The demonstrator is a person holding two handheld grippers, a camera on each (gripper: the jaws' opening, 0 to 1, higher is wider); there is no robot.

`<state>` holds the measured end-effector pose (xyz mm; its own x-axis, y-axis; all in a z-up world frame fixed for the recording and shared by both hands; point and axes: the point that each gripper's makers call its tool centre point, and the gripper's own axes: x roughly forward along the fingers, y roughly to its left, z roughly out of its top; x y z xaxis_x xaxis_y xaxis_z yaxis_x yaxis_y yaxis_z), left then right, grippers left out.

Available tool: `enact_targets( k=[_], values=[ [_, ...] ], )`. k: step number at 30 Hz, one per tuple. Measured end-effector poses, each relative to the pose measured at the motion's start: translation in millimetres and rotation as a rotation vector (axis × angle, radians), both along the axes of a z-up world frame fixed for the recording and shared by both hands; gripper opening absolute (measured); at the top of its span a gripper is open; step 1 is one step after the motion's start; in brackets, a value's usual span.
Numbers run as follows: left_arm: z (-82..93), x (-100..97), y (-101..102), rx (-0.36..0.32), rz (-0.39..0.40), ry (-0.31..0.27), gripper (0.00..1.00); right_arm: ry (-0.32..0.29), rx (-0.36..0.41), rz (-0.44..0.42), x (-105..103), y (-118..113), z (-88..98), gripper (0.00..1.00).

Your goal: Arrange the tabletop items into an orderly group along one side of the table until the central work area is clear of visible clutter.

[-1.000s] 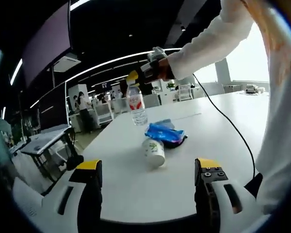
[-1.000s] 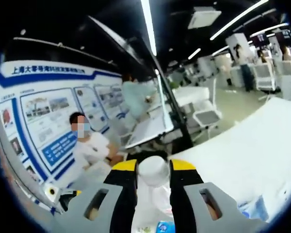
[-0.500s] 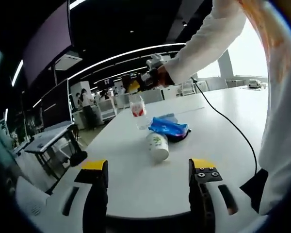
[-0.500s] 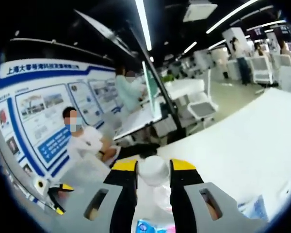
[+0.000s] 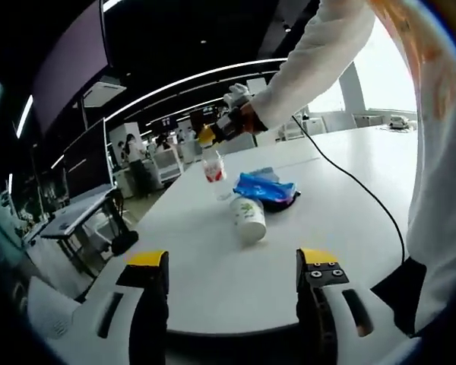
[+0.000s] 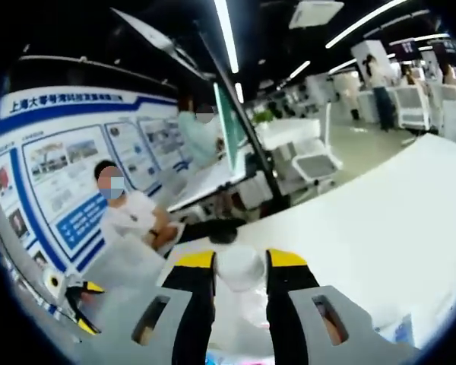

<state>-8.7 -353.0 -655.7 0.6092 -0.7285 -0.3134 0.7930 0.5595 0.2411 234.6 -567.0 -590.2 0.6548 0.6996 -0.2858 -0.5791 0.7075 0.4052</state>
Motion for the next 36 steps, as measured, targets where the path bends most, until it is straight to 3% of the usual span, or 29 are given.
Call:
enact_targets(
  k=[8, 9, 10, 15, 19, 21, 27, 28, 31, 36],
  values=[
    [-2.7, -0.1, 1, 0.021, 0.002, 0.007, 0.67, 0.027, -0.067, 0.069, -6, 5, -19.3, 0.23],
    [-2.9, 0.3, 1, 0.023, 0.002, 0.007, 0.67, -0.025, -0.067, 0.056, -1, 0, -14.1, 0.23],
    [-3.3, 0.1, 1, 0.025, 0.002, 0.009, 0.66, 0.023, -0.050, 0.045, -3, -2, -20.6, 0.23],
    [-4.5, -0.3, 1, 0.033, -0.001, 0.012, 0.65, 0.012, -0.013, 0.037, -4, -3, -19.0, 0.23],
    [-6.0, -0.1, 2, 0.043, -0.002, 0.013, 0.63, 0.045, 0.048, -0.042, -5, -10, -14.7, 0.24],
    [-10.1, 0.1, 3, 0.077, -0.004, 0.009, 0.61, 0.032, 0.043, 0.011, -9, -4, -15.3, 0.24],
    [-8.7, 0.6, 3, 0.072, -0.006, 0.003, 0.59, 0.064, -0.051, -0.034, -7, -13, -36.5, 0.32],
    [-9.1, 0.3, 3, 0.073, -0.007, 0.006, 0.59, 0.043, -0.098, -0.041, -8, -17, -40.5, 0.32],
    [-8.2, 0.4, 3, 0.071, -0.009, 0.000, 0.59, 0.026, -0.088, -0.061, -6, -16, -38.4, 0.31],
    [-7.6, 0.4, 2, 0.068, -0.012, -0.003, 0.59, 0.060, -0.071, -0.111, -7, -16, -39.5, 0.33]
  ],
)
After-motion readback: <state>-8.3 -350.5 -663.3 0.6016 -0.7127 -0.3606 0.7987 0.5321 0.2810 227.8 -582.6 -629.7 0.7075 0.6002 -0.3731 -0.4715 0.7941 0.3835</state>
